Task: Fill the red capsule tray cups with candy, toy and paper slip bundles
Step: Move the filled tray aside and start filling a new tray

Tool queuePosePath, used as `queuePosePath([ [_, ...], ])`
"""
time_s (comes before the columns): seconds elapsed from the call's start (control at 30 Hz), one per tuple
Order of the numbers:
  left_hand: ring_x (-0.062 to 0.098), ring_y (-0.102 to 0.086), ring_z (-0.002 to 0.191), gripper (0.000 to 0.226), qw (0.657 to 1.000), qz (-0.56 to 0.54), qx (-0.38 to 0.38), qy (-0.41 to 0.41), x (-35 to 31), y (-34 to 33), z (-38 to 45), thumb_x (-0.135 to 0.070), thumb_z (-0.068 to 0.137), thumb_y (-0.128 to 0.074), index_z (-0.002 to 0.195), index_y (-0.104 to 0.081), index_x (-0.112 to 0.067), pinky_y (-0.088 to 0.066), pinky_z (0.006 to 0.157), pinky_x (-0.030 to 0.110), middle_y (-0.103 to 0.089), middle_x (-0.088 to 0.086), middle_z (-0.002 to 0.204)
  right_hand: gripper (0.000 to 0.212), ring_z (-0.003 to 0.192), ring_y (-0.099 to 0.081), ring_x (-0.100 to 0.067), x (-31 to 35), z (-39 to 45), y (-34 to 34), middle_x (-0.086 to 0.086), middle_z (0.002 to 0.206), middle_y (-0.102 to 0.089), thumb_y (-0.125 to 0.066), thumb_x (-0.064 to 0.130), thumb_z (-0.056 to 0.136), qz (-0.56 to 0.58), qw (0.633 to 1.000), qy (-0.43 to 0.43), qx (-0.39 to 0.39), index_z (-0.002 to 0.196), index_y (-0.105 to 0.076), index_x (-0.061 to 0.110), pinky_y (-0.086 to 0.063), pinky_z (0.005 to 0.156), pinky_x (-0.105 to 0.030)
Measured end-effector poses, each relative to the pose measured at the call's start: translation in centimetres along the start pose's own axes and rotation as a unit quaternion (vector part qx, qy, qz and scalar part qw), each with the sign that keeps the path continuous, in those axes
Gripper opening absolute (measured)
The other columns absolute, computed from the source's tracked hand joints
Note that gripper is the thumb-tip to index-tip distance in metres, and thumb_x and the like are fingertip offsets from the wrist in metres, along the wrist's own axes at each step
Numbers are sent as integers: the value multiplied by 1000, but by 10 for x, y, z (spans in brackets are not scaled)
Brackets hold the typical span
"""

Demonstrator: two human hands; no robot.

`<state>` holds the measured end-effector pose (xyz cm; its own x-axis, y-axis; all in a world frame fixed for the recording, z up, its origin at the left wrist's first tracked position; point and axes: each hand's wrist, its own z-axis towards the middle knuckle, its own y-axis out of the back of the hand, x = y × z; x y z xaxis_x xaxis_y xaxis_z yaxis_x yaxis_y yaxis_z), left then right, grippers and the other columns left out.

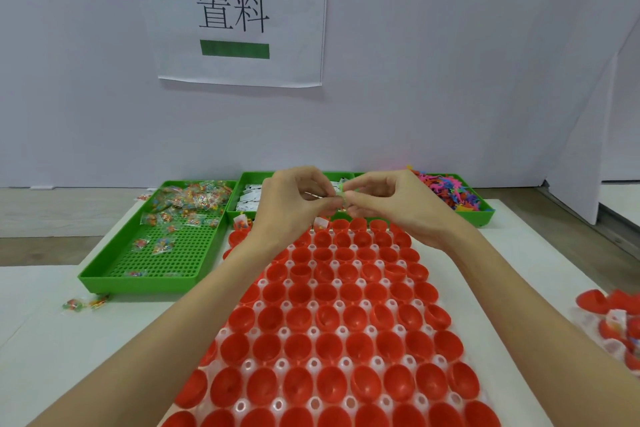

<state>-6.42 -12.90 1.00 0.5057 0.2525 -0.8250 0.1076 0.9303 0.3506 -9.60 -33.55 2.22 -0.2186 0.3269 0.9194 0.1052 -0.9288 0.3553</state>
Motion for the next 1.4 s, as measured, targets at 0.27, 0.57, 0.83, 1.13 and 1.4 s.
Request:
queuePosePath([
  [0.27, -2, -72, 74, 14, 997, 69, 2, -40, 1, -5, 6, -22, 77, -89, 83, -78, -16, -50, 70, 9, -77, -9, 75, 15, 79, -77, -17, 4, 6, 5, -4, 81, -79, -81, 20, 87, -68, 997, 17, -32, 98, -78, 11, -57, 70, -17],
  [0.57, -3, -57, 92, 17, 972, 212, 84, -55, 9, -9, 8, -29, 78, -87, 86, -74, -21, -36, 82, 16, -69, -18, 81, 13, 76, -74, -8, -12, 15, -7, 2, 77, -78, -84, 26, 82, -200, 979, 6, -46, 89, -80, 16, -60, 77, -27],
  [0.83, 17, -44, 94, 18, 950, 296, 67, -75, 16, -20, 12, -27, 78, -82, 90, -71, -20, -31, 75, 30, -72, -8, 83, 3, 73, -71, -5, -11, 24, -11, 5, 77, -76, -80, 18, 84, -284, 958, 3, -28, 86, -78, 19, -60, 74, -26],
  [1.13, 16, -45, 100, 23, 942, 321, 87, -52, 12, -18, 11, -40, 76, -85, 87, -75, -23, -38, 82, 32, -72, -8, 86, 12, 85, -72, -14, -7, 34, -14, -3, 89, -76, -83, 21, 82, -308, 951, -34, 2, 91, -79, 14, -61, 81, -35],
  [1.4, 14, -42, 98, 27, 930, 352, 88, -58, 11, -18, 7, -44, 74, -86, 94, -74, -31, -28, 85, 31, -68, -15, 85, 17, 72, -70, -7, -5, 37, -8, 1, 79, -77, -88, 29, 78, -294, 953, -68, 15, 85, -82, 15, -53, 66, -21],
])
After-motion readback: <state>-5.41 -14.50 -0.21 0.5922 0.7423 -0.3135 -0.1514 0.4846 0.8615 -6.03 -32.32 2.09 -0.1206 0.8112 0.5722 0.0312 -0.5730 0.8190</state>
